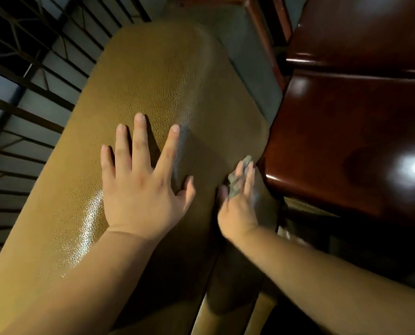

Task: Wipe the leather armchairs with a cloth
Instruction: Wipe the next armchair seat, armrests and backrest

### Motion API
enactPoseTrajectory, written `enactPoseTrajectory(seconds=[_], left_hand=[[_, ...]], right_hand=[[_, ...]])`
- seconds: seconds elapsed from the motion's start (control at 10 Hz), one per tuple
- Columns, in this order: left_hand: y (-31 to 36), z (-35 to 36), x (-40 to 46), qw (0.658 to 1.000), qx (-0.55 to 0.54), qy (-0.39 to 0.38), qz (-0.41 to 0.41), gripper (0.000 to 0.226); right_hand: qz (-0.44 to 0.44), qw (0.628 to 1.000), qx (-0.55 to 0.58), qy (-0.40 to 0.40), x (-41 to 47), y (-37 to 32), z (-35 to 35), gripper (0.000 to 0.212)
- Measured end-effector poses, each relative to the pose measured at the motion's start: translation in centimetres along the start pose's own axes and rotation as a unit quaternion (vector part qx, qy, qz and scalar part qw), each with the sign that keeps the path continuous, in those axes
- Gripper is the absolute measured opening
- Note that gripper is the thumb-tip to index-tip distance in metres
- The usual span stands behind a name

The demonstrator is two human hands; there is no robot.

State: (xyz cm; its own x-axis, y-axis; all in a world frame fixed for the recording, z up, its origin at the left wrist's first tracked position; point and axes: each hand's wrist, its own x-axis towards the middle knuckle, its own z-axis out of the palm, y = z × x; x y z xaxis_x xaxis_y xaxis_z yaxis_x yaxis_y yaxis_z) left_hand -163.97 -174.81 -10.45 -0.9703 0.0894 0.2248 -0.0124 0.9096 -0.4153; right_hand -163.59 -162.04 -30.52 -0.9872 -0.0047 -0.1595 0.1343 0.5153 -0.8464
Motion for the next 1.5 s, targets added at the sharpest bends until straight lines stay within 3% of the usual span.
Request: enactPoseTrajectory(seconds=[0.1, 0.2, 0.3, 0.4, 0.5, 0.6, 0.7, 0.8, 0.9, 1.0, 1.1, 1.2, 1.3, 1.4, 1.5], left_hand=[[-0.1, 0.3, -0.2, 1.0, -0.015, 0.0, 0.006, 0.088], [-0.2, 0.4, -0.1, 1.0, -0.03, -0.003, 0.007, 0.089], [-0.1, 0.2, -0.1, 0.999, -0.046, 0.003, 0.006, 0.088], [0.0, 0.2, -0.1, 0.998, -0.063, 0.007, 0.012, 0.08], [0.2, 0.3, -0.4, 0.998, -0.059, 0.007, 0.007, 0.081], [0.2, 0.4, -0.5, 0.999, -0.051, 0.004, 0.007, 0.086], [0.3, 0.3, -0.4, 0.999, -0.031, -0.011, -0.001, 0.087], [0.6, -0.2, -0.3, 0.998, 0.007, -0.055, -0.011, 0.089], [2.3, -2.1, 0.3, 0.99, 0.048, -0.118, -0.054, 0.089], [3.7, -4.6, 0.6, 0.976, 0.077, -0.168, -0.116, 0.091], [9.4, -5.9, 0.8, 0.952, 0.058, -0.216, -0.21, 0.097], [19.5, -9.7, 1.4, 0.908, -0.01, -0.373, -0.193, 0.077], [30.2, -13.6, 1.8, 0.897, -0.127, -0.41, -0.109, 0.056], [38.3, -17.2, 0.6, 0.836, -0.277, -0.47, -0.054, 0.048], [42.3, -19.1, 1.2, 0.826, -0.294, -0.48, -0.028, 0.049]], right_hand=[[0.112, 0.991, 0.072, -0.022, 9.3, -0.9, -3.9, 0.069], [0.181, 0.975, 0.122, -0.046, 11.3, -4.8, -6.2, 0.072], [0.066, 0.989, 0.098, -0.093, 4.5, -8.7, -5.8, 0.076], [0.015, 0.99, 0.081, -0.112, 0.4, -9.6, -5.5, 0.073], [-0.001, 0.989, -0.015, -0.145, 0.8, -8.8, -6.7, 0.077], [-0.093, 0.976, -0.073, -0.183, 1.2, -5.9, -7.7, 0.085], [-0.08, 0.965, -0.121, -0.216, 1.7, -2.3, -9.0, 0.074], [-0.002, 0.959, -0.135, -0.248, 2.6, 1.2, -12.7, 0.056], [-0.041, 0.94, -0.193, -0.278, 3.2, 4.5, -19.0, 0.045], [-0.09, 0.896, -0.272, -0.34, 3.5, 7.6, -27.3, 0.035], [-0.102, 0.86, -0.338, -0.369, 3.6, 10.6, -35.5, 0.031], [-0.103, 0.859, -0.349, -0.36, 3.4, 11.8, -42.4, 0.032], [-0.088, 0.868, -0.333, -0.357, 2.5, 12.3, -47.7, 0.031], [-0.058, 0.872, -0.325, -0.361, 1.4, 12.6, -52.2, 0.03], [-0.032, 0.859, -0.342, -0.38, 1.3, 13.0, -56.5, 0.026]])
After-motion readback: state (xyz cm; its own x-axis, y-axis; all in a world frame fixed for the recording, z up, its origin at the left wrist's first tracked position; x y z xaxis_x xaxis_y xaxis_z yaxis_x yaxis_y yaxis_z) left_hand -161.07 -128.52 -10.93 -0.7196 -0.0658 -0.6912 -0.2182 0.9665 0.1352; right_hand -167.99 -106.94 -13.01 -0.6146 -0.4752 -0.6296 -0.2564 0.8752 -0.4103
